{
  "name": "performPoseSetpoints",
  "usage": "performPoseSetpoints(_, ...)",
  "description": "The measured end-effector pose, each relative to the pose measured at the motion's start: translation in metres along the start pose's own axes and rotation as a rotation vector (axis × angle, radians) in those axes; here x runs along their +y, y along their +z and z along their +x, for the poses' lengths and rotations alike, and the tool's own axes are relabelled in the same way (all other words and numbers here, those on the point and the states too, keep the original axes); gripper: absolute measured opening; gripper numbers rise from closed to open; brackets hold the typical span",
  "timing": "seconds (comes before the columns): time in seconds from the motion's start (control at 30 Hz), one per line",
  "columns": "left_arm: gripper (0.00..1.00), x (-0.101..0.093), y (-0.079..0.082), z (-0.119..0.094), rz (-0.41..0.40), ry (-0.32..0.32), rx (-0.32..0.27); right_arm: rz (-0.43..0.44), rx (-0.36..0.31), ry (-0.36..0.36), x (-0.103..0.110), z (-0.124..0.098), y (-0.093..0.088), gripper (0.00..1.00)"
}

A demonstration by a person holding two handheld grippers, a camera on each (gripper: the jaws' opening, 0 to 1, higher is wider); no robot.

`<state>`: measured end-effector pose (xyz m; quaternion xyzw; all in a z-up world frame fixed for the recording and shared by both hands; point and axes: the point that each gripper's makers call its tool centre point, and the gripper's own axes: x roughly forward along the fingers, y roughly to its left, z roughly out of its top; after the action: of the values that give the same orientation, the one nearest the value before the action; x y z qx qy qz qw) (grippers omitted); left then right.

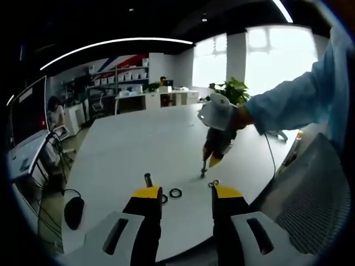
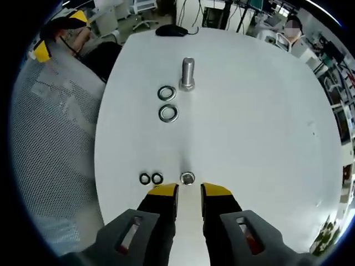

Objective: Place the washer onto the threaded stud by aligning its center hole with the stud, sliding it down to the base, and recovering from edge contact or off-axis alignment until the washer reaches the visible bottom stop.

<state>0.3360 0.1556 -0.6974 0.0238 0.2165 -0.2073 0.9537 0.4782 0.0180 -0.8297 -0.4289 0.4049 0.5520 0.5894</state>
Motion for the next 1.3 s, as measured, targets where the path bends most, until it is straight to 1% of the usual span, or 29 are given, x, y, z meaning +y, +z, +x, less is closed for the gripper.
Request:
performPoseSetpoints(0.2, 0.34, 0.000, 0.000, 0.000, -0.001, 0.001, 0.001, -0.001, 0.010, 0.007, 0.003, 0.002, -0.007, 0.18)
performPoseSetpoints(0.4, 0.34, 0.001, 0.000, 0.000, -0.002, 0.003, -0.001, 0.002, 0.011, 0.012, 0.005, 0.001, -0.007, 0.18)
performPoseSetpoints(0.7, 0.34, 0.001, 0.000, 0.000, -0.003, 0.006, -0.004, -0.007, 0.016, 0.031, 0.014, 0.004, -0.008, 0.18)
performPoseSetpoints(1.3, 0.34, 0.001, 0.000, 0.000, 0.000, 0.004, 0.000, -0.002, 0.034, 0.078, 0.032, 0.015, -0.017, 0.18)
